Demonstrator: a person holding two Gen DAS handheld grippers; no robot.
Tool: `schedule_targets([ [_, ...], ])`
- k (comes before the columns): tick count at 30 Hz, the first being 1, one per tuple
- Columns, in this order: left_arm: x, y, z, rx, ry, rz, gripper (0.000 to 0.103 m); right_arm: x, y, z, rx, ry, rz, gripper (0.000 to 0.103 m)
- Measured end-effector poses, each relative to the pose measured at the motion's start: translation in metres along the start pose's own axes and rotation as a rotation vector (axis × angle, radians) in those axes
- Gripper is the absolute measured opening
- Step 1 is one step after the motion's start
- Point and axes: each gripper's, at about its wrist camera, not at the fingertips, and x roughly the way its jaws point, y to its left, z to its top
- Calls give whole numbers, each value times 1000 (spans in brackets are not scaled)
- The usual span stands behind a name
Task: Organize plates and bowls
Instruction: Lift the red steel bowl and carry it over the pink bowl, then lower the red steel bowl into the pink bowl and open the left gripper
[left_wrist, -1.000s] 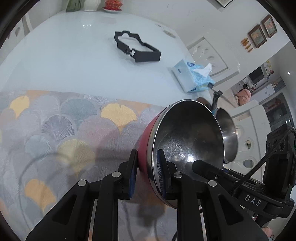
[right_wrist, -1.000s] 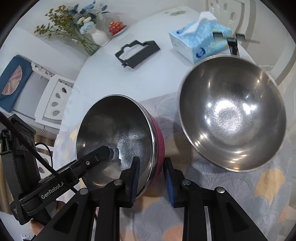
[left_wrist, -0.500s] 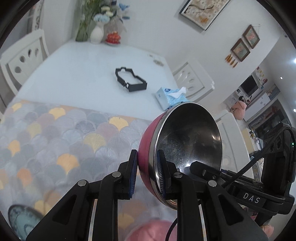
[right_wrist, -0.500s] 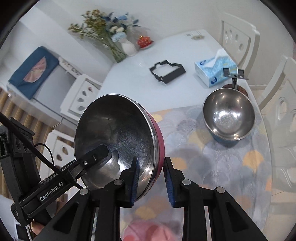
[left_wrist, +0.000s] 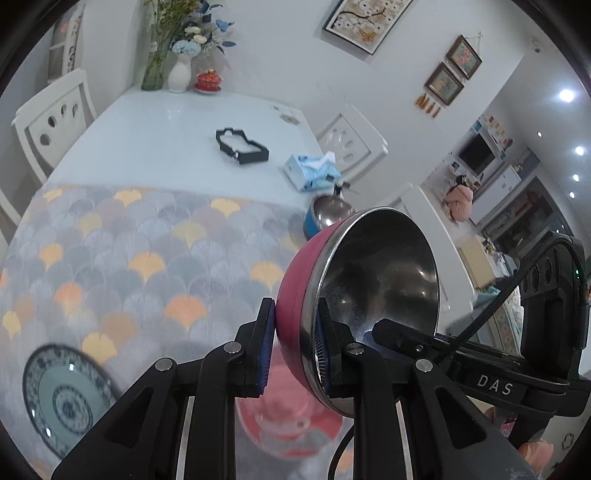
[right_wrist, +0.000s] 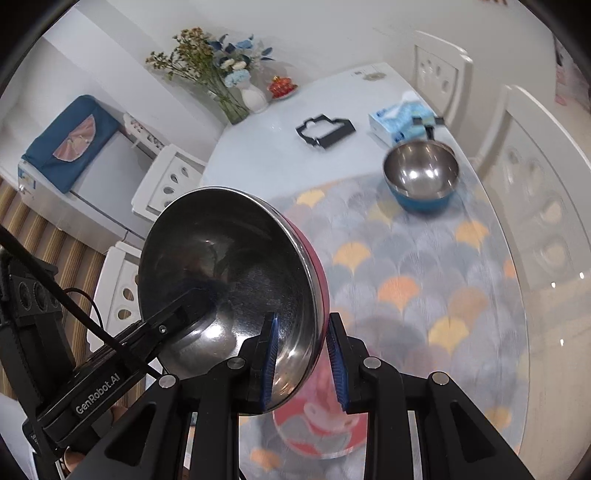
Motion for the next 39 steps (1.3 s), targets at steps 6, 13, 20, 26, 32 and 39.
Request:
schedule_targets([
  [6,-6,12,-41,-27,43,-22,17,3,6,-42,19,36,-35,27],
  [13,19,20,-79,-49,118,-45,17,18,-9,-77,61,79,-94,27],
  [20,42,11,-91,-3,149,-21,17,29,-27,-89,98,84,-137,27],
  [26,56,5,-93,31,169,1,17,38,-41,-90,128,99,-140,27],
  [32,64,6,-90,49,184,28,18,49,-47,-88,135,123,-140,27],
  [39,79,11,-89,65,212,71,23,63,-50,-87,118,155,-167,27],
])
